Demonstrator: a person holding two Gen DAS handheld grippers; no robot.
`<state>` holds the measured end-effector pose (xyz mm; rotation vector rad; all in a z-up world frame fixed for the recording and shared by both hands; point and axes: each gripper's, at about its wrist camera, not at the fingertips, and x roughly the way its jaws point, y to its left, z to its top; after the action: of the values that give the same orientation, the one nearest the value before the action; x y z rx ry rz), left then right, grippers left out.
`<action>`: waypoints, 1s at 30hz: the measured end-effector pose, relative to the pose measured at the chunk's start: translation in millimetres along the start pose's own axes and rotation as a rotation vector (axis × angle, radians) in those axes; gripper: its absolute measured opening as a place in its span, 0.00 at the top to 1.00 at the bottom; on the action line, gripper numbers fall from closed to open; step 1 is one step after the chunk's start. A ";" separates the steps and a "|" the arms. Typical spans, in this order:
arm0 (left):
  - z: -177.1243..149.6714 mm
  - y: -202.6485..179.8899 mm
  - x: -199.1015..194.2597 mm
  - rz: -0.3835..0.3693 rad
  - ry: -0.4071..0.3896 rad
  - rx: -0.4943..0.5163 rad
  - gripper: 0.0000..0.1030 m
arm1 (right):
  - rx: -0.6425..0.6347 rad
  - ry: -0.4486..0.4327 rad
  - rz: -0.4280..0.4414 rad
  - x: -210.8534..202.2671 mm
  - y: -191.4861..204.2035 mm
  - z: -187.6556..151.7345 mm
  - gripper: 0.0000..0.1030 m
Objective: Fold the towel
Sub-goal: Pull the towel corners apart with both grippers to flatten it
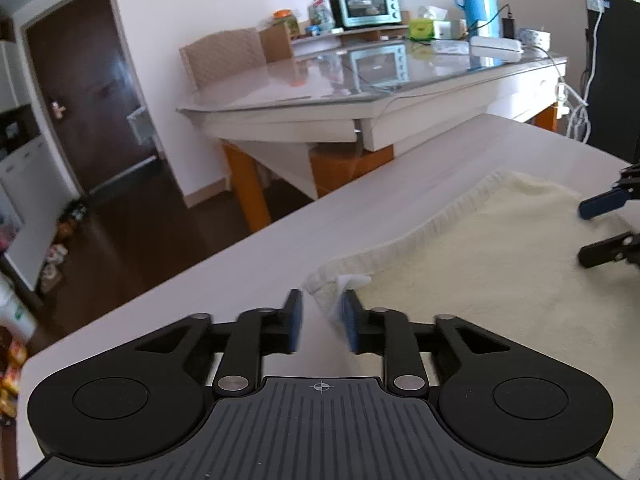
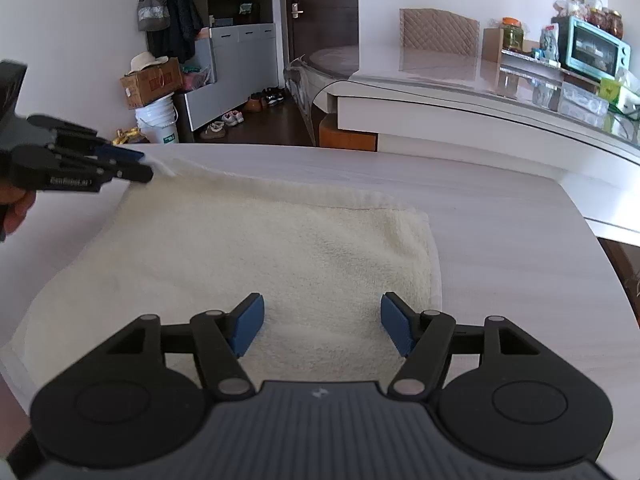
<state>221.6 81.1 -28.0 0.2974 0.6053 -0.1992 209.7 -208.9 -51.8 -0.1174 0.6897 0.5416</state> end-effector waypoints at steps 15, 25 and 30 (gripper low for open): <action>-29.5 -22.8 -32.3 -0.041 0.046 -0.003 0.47 | -0.047 -0.073 0.078 -64.5 -4.9 -18.0 0.37; -27.5 -70.3 -47.7 -0.183 0.051 0.035 0.36 | -0.507 -0.019 0.156 -131.1 19.1 -74.6 0.36; -28.9 -86.8 -42.2 -0.198 0.076 0.044 0.35 | -0.673 -0.003 0.202 -121.0 24.7 -77.3 0.39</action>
<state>149.0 13.3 -44.6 0.2881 0.7069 -0.3932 75.3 -262.0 -33.0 -0.6803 0.4958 0.9544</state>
